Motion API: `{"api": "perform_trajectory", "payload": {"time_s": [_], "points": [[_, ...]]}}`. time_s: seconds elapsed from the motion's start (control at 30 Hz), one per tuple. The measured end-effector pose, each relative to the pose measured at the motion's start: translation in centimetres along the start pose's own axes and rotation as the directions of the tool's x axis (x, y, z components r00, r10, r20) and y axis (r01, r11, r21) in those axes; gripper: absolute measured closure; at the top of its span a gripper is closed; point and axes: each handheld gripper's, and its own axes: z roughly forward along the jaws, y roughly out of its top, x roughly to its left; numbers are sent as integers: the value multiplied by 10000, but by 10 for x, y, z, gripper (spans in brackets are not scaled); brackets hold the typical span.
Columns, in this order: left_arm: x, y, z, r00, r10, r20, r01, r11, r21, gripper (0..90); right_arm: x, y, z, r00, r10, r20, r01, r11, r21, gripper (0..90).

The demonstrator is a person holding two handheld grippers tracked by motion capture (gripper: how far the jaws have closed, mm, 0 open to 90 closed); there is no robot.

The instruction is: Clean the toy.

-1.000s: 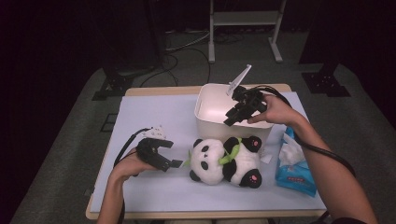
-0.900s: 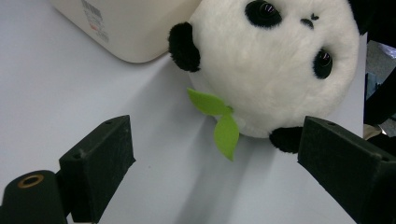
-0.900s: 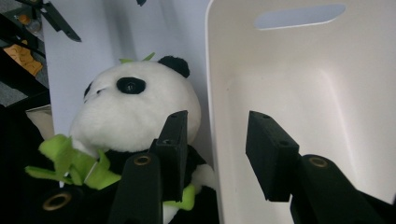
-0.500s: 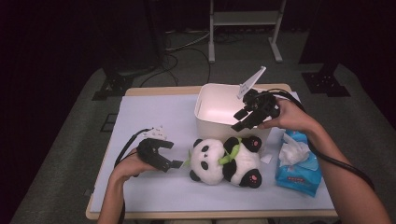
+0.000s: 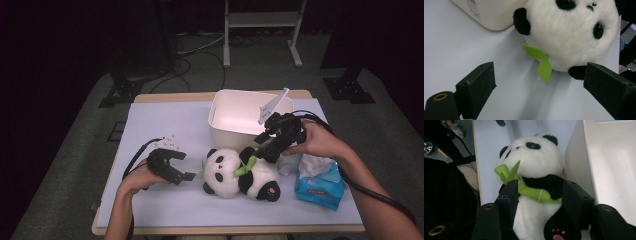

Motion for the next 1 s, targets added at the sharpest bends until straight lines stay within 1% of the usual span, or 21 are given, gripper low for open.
{"api": "perform_trajectory", "payload": {"time_s": [0.03,0.2,0.23,0.33,0.37,0.43,0.5,0.57,0.63,0.67,0.73,0.77,0.87,0.93,1.0], "points": [[0,0,0,10000,19,9,-19,10000,23,95,3,-4,3,9999,42,-91,-42,10000,34,457],[-1,0,-1,10000,33,14,-33,10000,23,93,5,-9,10,9997,138,-195,-137,9999,96,456],[-1,0,-1,10000,7,-17,-7,10000,30,80,6,-9,15,9996,88,-269,-84,9998,160,453],[0,0,-1,10000,12,-20,-12,10000,13,80,8,-9,19,9993,74,-364,-65,9996,256,451],[0,0,-1,10000,23,-23,-23,10000,9,80,10,-9,23,9990,-15,-451,30,9994,331,449],[0,0,-1,10000,7,-16,-7,10000,-2,80,11,-8,24,9988,-38,-494,55,9994,339,449],[0,0,-1,10000,9,-10,-9,10000,7,80,15,-6,33,9975,-156,-684,193,9984,529,442],[0,0,-1,10000,9,-6,-9,10000,7,80,16,-5,35,9972,-168,-732,211,9981,578,441],[0,0,-2,10000,-5,-7,5,10000,-24,80,18,-2,44,9954,-346,-888,406,9969,671,441],[0,0,-2,10000,-5,-7,5,10000,-24,80,18,-2,44,9954,-346,-888,406,9969,671,441],[0,-1,-2,10000,3,-5,-3,10000,-24,80,20,0,51,9937,-430,-1031,514,9954,806,441],[1,-1,-3,10000,-4,-1,4,10000,-23,80,20,1,54,9937,-431,-1038,522,9949,867,439],[1,-1,-3,10000,-36,-3,36,10000,-23,79,20,2,57,9927,-478,-1110,571,9950,820,440],[1,-2,-3,10000,-69,-4,69,10000,-50,80,21,4,61,9928,-520,-1079,623,9936,939,443],[1,-2,-4,10000,-69,7,69,10000,-49,80,21,5,63,9923,-560,-1107,666,9933,944,446]]}}
